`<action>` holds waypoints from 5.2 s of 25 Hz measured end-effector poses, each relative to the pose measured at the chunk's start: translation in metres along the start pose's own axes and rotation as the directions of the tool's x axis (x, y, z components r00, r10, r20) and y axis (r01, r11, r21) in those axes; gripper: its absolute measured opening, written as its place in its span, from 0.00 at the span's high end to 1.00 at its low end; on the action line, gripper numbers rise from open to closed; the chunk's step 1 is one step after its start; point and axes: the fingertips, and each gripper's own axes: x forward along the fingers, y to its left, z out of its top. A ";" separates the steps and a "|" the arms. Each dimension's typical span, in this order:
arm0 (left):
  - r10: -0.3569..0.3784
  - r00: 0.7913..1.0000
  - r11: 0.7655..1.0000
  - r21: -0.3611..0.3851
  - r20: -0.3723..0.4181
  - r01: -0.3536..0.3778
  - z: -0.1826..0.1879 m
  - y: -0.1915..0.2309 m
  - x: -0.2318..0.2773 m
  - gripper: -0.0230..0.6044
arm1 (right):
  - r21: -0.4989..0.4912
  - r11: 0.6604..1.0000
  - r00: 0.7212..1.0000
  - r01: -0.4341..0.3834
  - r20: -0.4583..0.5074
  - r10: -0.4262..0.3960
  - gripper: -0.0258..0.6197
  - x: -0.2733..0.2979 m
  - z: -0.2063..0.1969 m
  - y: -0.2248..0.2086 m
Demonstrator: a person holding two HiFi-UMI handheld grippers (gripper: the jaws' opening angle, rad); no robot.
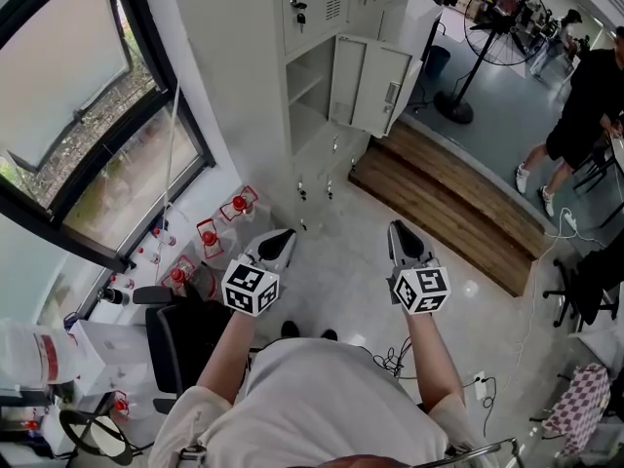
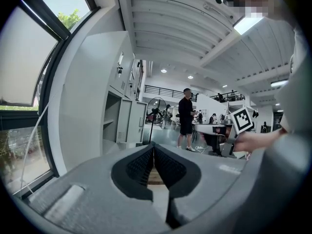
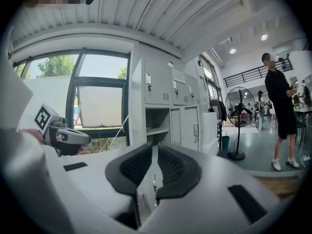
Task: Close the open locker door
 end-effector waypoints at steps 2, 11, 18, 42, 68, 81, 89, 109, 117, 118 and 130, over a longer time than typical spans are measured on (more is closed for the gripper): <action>0.001 1.000 1.000 -0.003 -0.002 -0.001 -0.002 -0.002 0.001 0.94 | 0.001 1.000 1.000 -0.002 -0.005 0.002 0.90 -0.001 -0.002 -0.002; 0.018 1.000 1.000 -0.016 -0.007 -0.018 -0.005 -0.010 0.008 0.94 | 0.001 1.000 1.000 -0.024 -0.015 0.024 0.83 0.001 -0.004 -0.012; 0.040 0.999 0.999 -0.031 -0.022 -0.041 -0.014 -0.015 0.014 0.94 | 0.009 0.998 0.998 -0.057 -0.025 0.057 0.81 0.006 -0.012 -0.019; 0.074 0.997 0.993 -0.086 -0.037 -0.077 -0.025 0.017 0.055 0.94 | 0.046 0.995 0.993 -0.089 -0.077 0.092 0.80 0.061 -0.036 -0.048; -0.029 0.999 0.995 -0.099 -0.043 0.025 0.009 0.178 0.148 0.94 | 0.061 0.998 0.993 -0.011 -0.119 0.018 0.80 0.242 -0.021 -0.051; 0.010 0.998 0.991 -0.134 -0.059 -0.018 0.011 0.204 0.191 0.94 | 0.079 0.995 0.986 -0.055 -0.152 0.066 0.80 0.302 -0.027 -0.079; 0.061 0.997 0.988 -0.143 -0.050 -0.067 0.024 0.199 0.239 0.94 | 0.067 0.992 0.983 -0.111 -0.140 0.119 0.80 0.333 -0.011 -0.125; 0.104 0.991 0.986 -0.118 -0.090 -0.114 0.030 0.156 0.348 0.94 | 0.040 0.988 0.974 -0.151 -0.167 0.156 0.80 0.370 -0.008 -0.260; 0.157 0.983 0.980 -0.105 -0.095 -0.167 0.029 0.153 0.368 0.94 | 0.030 0.988 0.976 -0.154 -0.150 0.157 0.80 0.398 0.001 -0.302; 0.163 0.982 0.980 -0.104 -0.095 -0.172 0.030 0.153 0.370 0.94 | 0.029 0.988 0.977 -0.153 -0.148 0.156 0.80 0.401 0.003 -0.306; 0.212 0.974 0.969 -0.114 -0.085 -0.221 0.037 0.161 0.394 0.94 | 0.034 0.982 0.974 -0.184 -0.132 0.187 0.80 0.427 0.009 -0.330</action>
